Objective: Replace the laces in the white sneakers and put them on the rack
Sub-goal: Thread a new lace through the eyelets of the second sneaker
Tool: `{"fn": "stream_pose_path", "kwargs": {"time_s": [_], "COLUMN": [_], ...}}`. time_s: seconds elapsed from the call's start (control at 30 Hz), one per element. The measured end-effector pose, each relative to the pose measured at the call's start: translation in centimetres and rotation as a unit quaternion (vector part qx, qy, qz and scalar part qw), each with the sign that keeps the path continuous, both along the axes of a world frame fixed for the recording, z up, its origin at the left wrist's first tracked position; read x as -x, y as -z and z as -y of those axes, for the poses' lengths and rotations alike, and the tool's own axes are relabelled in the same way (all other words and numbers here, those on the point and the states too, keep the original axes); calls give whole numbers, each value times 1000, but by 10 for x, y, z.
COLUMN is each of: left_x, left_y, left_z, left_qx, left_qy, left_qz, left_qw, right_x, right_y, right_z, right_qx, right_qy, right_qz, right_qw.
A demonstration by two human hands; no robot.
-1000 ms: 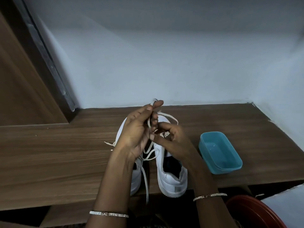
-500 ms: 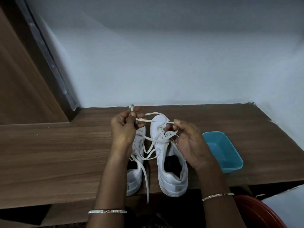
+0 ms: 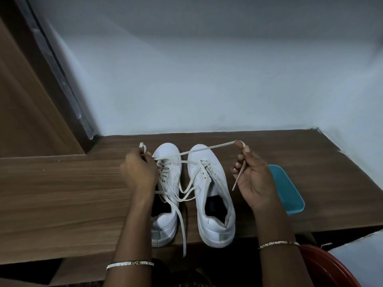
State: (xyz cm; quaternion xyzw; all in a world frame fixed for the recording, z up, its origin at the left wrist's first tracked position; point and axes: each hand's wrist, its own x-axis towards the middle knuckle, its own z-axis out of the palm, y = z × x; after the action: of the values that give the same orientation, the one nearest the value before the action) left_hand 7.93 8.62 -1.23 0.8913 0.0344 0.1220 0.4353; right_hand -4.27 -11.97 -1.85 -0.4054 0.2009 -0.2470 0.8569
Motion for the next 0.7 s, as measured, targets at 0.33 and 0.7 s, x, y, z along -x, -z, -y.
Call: {"fn": "stream_pose_path", "kwargs": {"time_s": [0.33, 0.7], "left_x": [21, 46], "left_y": [-20, -16], "left_z": [22, 52], "left_qx": [-20, -33], "left_qy": [194, 438], "left_qz": [229, 190], "left_qw": [954, 878], "right_x": [-7, -9], "right_y": [-9, -7], "right_z": [-34, -40], "right_qx": [256, 421], "right_qy": [-38, -106], "right_qz": [-72, -50], "right_qw": [963, 899]}}
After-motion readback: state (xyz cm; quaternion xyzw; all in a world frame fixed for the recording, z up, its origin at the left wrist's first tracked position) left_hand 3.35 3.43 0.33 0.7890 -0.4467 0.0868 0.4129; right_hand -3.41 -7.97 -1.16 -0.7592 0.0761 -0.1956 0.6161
